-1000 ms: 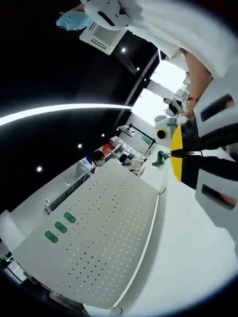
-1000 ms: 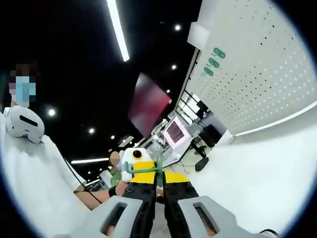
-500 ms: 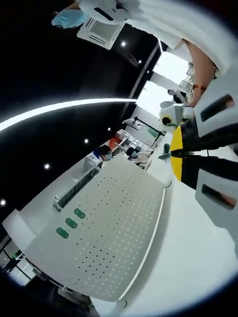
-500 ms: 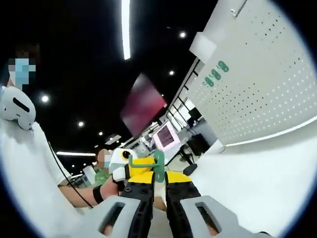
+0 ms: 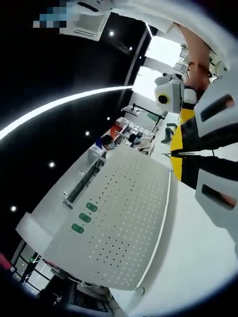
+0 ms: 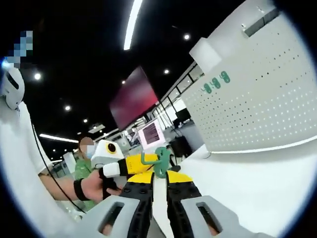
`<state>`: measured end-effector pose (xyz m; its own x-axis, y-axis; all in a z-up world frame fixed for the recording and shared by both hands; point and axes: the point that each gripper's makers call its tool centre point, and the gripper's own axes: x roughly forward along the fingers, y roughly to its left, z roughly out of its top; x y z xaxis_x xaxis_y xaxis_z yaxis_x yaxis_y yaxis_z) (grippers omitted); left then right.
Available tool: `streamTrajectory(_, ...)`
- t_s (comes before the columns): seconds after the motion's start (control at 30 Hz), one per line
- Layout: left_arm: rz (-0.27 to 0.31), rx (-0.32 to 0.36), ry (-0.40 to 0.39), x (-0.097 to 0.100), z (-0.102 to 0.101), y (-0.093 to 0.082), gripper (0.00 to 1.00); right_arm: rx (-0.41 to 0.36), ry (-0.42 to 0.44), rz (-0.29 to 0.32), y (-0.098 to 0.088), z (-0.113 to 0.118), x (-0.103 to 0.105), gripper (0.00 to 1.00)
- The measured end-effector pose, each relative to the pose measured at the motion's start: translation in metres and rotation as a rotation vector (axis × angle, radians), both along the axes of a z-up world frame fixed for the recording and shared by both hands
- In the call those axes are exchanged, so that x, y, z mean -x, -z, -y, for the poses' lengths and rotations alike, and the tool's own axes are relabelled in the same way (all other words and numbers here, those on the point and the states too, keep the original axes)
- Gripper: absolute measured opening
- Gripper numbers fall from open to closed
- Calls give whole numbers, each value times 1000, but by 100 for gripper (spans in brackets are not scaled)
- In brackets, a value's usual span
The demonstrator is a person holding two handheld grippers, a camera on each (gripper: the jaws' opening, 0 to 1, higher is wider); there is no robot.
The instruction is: Insert the hook assembly into the mounting plate slot until the hook locks in place.
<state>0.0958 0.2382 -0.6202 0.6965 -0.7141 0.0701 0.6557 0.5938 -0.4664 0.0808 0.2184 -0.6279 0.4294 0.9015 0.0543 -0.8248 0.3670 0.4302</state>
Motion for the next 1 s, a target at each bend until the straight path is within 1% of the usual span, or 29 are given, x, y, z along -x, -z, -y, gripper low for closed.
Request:
streamTrajectory(0.13, -5, -34, -30, -3, -2, 5, 1, 18, 11, 16, -2, -2, 0, 7)
streamTrajectory(0.2, 5, -53, -41, -4, -3, 6, 1, 12, 10, 15, -3, -5, 1, 7)
streamTrajectory(0.27, 3, -53, -42, -5, -4, 6, 1, 27, 27, 14, -2, -6, -1, 7)
streamTrajectory(0.33, 23, -83, -69, -7, -6, 6, 1, 29, 28, 11, -1, -7, 0, 7)
streamTrajectory(0.37, 20, -80, -66, -7, -5, 6, 1, 30, 36, 7, -1, -7, -1, 7)
streamTrajectory(0.43, 32, -100, -76, -7, -6, 5, 1, 33, 49, 8, -1, -6, -3, 7)
streamTrajectory(0.5, 44, -118, -78, -7, -5, 5, 1, 45, 86, 8, 0, -5, -8, 7)
streamTrajectory(0.53, 45, -127, -81, -7, -5, 6, 1, 48, 90, 19, -1, -5, -9, 7)
streamTrajectory(0.57, 54, -152, -88, -8, -5, 8, 1, 45, 100, 23, -3, -4, -11, 7)
streamTrajectory(0.67, 55, -153, -106, -10, -7, 8, 1, 43, 117, 22, -6, -5, -15, 7)
streamTrajectory(0.73, 56, -156, -121, -12, -8, 8, 2, 78, 116, 28, -4, -7, -17, 7)
streamTrajectory(0.77, 54, -173, -136, -14, -10, 10, 2, 107, 138, 31, -1, -6, -21, 6)
streamTrajectory(0.8, 58, -181, -141, -15, -11, 10, 2, 119, 142, 38, 0, -7, -22, 6)
streamTrajectory(0.87, 64, -189, -146, -16, -11, 9, 2, 145, 133, 25, 4, -10, -23, 5)
streamTrajectory(0.9, 65, -202, -153, -17, -11, 9, 2, 146, 143, 25, 3, -10, -25, 4)
streamTrajectory(0.93, 72, -214, -164, -18, -12, 9, 2, 153, 149, 30, 4, -10, -26, 4)
streamTrajectory(0.97, 76, -216, -170, -19, -13, 9, 2, 179, 153, 47, 6, -11, -27, 4)
streamTrajectory(1.0, 75, -212, -174, -20, -13, 8, 2, 191, 152, 42, 8, -12, -27, 4)
